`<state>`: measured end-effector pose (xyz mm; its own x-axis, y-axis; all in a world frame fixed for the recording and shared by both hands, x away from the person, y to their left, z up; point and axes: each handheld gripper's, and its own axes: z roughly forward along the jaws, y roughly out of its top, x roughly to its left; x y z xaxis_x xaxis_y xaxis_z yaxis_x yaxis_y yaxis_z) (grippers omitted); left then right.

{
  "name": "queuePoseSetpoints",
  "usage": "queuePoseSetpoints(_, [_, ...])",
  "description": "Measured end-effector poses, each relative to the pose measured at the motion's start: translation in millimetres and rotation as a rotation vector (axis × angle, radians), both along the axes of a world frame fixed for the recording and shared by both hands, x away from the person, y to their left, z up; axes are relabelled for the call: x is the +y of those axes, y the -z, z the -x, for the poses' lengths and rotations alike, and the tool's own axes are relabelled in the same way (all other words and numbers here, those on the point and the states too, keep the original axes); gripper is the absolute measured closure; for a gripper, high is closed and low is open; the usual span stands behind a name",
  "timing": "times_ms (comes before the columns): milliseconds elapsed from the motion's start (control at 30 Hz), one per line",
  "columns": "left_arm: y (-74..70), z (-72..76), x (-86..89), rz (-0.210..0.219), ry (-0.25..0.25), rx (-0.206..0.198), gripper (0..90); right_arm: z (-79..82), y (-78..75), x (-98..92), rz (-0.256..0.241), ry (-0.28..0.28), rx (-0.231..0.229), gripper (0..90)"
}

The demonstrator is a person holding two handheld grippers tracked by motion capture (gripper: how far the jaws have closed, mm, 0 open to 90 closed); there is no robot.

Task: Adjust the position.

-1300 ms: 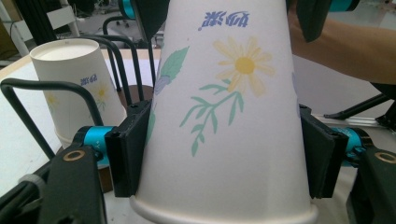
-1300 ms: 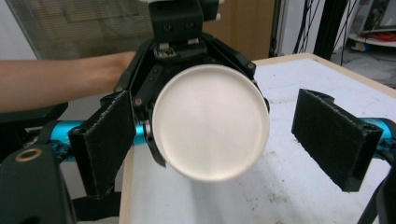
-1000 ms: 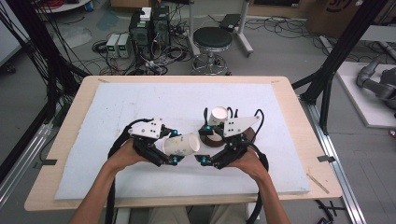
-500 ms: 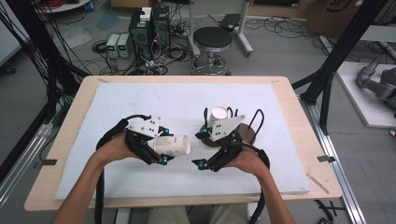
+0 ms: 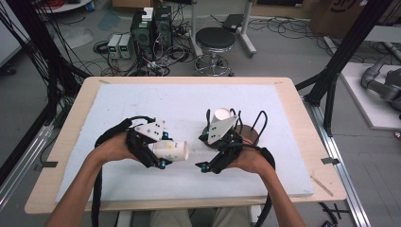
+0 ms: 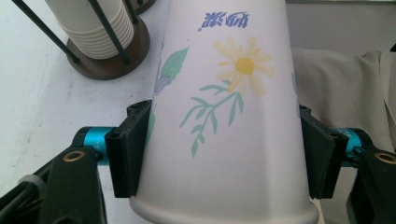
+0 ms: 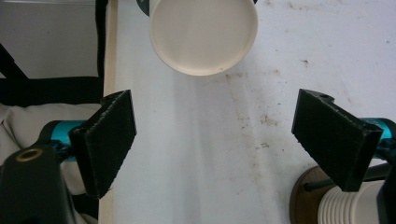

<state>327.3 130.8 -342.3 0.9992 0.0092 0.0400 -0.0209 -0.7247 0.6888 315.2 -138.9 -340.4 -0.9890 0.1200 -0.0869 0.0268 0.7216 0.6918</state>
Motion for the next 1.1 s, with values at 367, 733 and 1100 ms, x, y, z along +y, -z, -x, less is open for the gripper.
queuePoseSetpoints(367, [2.7,0.3,-11.0,-0.031,0.011,0.002,28.9,-1.3,0.9,8.2,0.054,-0.012,-0.001,14.0])
queuePoseSetpoints(733, [5.0,-0.5,-26.3,-0.084,0.025,0.017,28.8,-1.8,4.4,16.9,0.094,-0.033,-0.002,14.1])
queuePoseSetpoints(1100, [6.4,-0.4,-36.1,-0.112,0.03,0.022,28.9,-1.2,6.0,23.2,0.124,-0.043,-0.002,14.4])
